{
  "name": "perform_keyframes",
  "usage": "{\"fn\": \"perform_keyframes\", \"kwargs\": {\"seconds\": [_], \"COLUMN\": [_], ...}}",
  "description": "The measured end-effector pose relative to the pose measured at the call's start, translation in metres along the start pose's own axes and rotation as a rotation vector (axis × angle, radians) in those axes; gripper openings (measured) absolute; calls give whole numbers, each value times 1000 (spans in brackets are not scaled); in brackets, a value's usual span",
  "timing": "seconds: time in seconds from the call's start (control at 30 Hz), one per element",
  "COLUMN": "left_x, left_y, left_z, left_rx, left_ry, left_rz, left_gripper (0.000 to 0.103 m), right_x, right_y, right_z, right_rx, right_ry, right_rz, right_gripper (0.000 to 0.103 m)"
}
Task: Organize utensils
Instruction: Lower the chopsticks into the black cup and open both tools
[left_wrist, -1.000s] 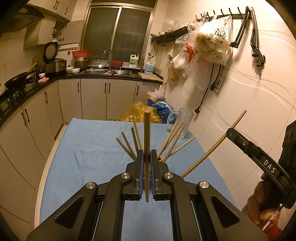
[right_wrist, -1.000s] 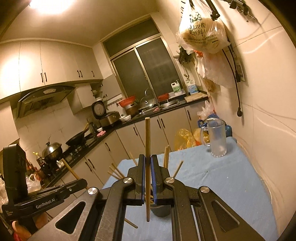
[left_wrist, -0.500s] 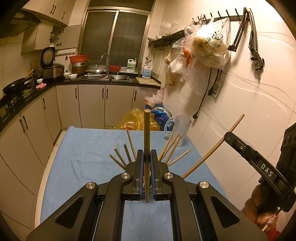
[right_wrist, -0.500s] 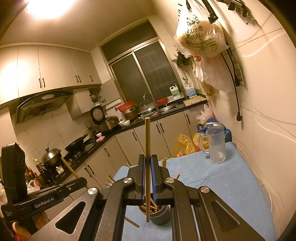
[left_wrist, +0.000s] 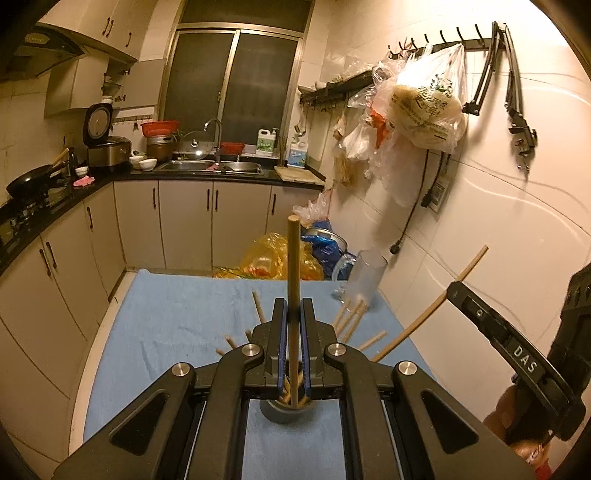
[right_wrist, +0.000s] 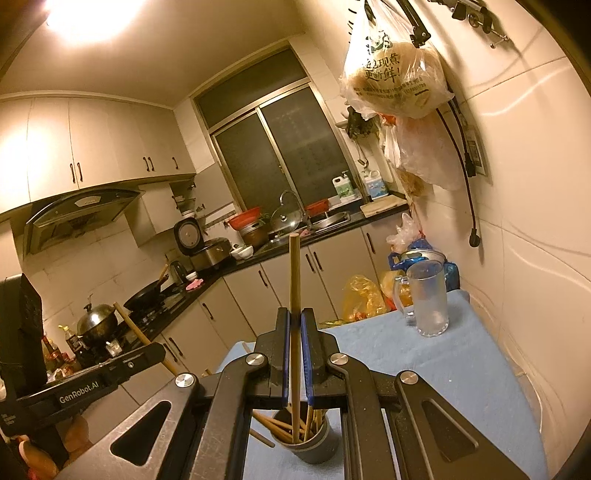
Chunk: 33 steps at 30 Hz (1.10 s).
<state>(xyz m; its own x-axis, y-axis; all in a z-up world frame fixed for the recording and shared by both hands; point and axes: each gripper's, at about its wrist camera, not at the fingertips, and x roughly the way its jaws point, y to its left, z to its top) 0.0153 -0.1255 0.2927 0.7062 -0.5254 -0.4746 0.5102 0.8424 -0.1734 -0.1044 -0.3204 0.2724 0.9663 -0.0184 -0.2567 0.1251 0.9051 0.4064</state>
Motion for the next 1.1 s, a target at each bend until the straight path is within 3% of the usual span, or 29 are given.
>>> {"fn": "perform_keyframes", "kwargs": {"seconds": [0.2, 0.53, 1.1], "left_x": [25, 58, 79], "left_y": [3, 4, 9], "left_z": [-2, -38, -75], "left_rx": [-8, 14, 38], "left_ry": [25, 78, 115], "left_rz": [6, 8, 46], "left_gripper": [6, 6, 7], "right_x": [20, 55, 81], "right_y": [1, -6, -6], "right_z": [-4, -33, -70], "right_rx": [-22, -43, -69], "right_ry": [-2, 63, 134], "right_rz": [-30, -61, -81], "right_gripper": [7, 7, 7]}}
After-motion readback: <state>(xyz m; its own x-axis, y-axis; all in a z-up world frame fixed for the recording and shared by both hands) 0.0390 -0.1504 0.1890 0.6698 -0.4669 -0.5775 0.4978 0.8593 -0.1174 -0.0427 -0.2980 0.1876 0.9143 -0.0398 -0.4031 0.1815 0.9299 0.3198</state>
